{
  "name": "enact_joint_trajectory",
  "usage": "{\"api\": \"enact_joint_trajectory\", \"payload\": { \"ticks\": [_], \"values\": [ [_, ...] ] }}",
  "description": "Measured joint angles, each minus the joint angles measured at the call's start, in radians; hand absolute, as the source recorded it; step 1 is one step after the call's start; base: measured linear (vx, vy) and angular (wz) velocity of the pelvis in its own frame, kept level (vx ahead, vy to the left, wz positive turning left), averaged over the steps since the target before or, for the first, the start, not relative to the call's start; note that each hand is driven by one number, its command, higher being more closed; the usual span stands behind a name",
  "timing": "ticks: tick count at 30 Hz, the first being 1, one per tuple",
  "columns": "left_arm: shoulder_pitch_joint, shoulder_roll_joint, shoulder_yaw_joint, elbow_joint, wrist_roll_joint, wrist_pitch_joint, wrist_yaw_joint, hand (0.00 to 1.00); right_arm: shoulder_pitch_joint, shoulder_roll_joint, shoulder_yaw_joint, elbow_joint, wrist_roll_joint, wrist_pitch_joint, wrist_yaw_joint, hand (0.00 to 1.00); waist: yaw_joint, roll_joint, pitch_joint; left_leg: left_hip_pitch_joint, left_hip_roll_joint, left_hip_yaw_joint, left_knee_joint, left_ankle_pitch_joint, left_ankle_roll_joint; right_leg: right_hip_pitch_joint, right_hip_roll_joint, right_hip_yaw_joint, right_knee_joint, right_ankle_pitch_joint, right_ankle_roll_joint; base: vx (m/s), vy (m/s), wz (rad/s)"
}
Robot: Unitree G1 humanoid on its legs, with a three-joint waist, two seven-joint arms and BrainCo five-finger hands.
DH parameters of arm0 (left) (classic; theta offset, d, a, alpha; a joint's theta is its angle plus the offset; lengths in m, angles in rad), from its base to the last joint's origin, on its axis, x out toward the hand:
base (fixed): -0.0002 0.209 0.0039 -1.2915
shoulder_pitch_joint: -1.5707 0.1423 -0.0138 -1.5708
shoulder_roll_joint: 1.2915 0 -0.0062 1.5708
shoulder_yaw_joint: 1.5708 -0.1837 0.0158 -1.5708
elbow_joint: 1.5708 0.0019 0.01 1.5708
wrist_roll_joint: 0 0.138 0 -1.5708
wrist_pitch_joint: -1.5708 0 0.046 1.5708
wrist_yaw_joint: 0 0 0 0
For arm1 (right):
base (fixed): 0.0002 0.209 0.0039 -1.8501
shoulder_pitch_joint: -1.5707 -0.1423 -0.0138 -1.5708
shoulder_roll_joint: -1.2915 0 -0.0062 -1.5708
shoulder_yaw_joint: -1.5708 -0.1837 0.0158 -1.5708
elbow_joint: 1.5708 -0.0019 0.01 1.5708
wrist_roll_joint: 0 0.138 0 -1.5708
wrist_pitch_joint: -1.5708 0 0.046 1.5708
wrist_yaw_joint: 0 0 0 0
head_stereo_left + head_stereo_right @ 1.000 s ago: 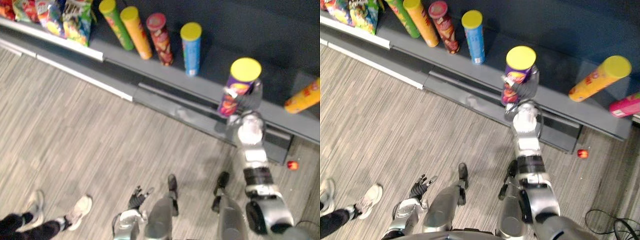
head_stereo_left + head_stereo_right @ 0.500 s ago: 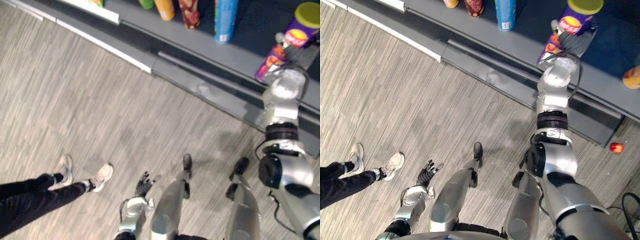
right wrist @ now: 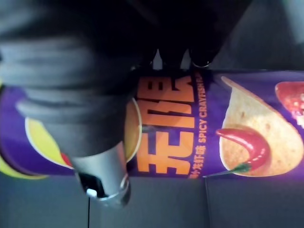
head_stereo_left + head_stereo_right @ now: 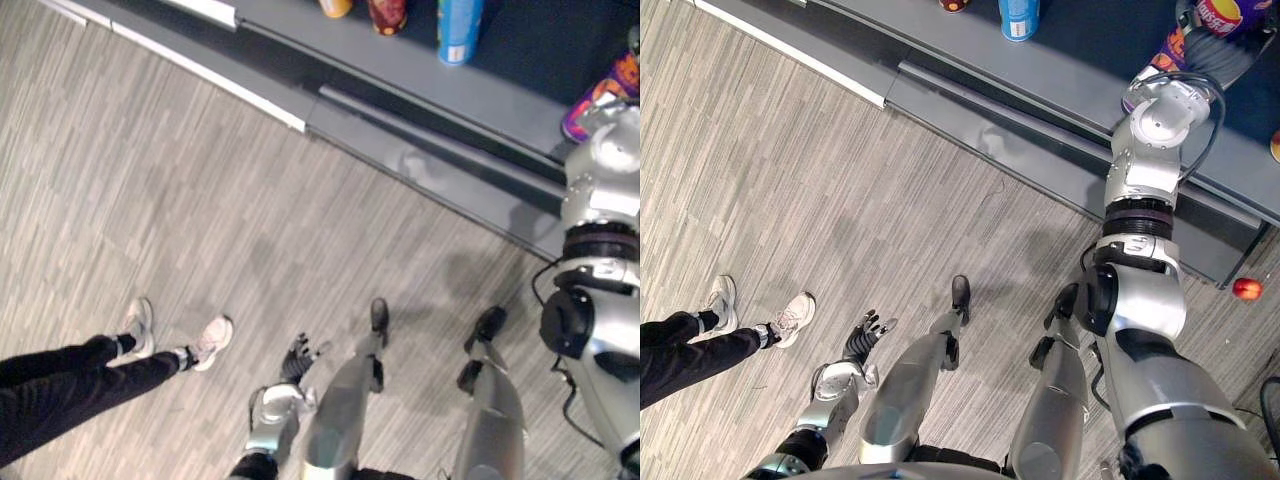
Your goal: Put the gum and the chips on the shelf.
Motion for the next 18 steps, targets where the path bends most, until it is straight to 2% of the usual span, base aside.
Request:
{"api": "enact_joint_trajectory", "payload": {
  "ticks": [6,12,18],
  "values": [
    [-0.009,-0.003,-0.018,0.000,0.000,-0.012,0.013,0.00,-0.012,-0.002,-0.001,0.000,-0.013,-0.006,-0.018,1.00,0.001,0.002,-0.001,-0.016,-0.014,-0.001,-0.001,0.005,-0.003,-0.043,-0.025,0.014,0.051,-0.015,-0.002,-0.02,-0.044,0.03],
    [-0.016,-0.004,-0.026,0.000,0.000,-0.012,0.016,0.00,-0.010,0.002,-0.001,-0.017,-0.020,-0.036,-0.023,1.00,0.006,0.003,-0.002,-0.033,-0.018,0.003,-0.010,0.014,-0.007,-0.079,-0.036,0.024,0.077,-0.021,-0.005,-0.02,-0.050,0.01],
    [-0.020,-0.032,-0.026,0.000,0.000,-0.012,0.025,0.00,0.030,0.047,0.000,-0.098,-0.020,-0.056,-0.032,1.00,0.005,0.006,-0.004,-0.041,-0.020,0.017,-0.015,0.020,-0.005,-0.113,-0.041,0.043,0.109,-0.033,-0.008,0.01,-0.073,-0.05]
  ]
}}
